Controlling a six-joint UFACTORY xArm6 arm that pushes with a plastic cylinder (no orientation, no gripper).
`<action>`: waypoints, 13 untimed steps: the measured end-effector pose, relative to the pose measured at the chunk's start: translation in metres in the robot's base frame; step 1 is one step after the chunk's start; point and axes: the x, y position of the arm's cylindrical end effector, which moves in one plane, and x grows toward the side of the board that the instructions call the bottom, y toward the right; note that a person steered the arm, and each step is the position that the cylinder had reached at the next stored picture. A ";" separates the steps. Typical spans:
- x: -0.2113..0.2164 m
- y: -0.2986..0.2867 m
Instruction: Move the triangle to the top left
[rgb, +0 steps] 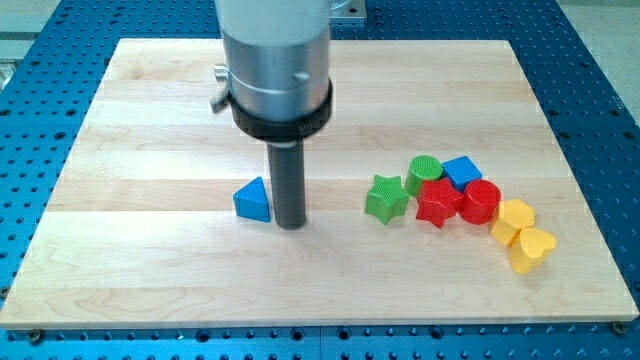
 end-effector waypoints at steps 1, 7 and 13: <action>-0.007 -0.026; -0.102 -0.098; -0.186 -0.162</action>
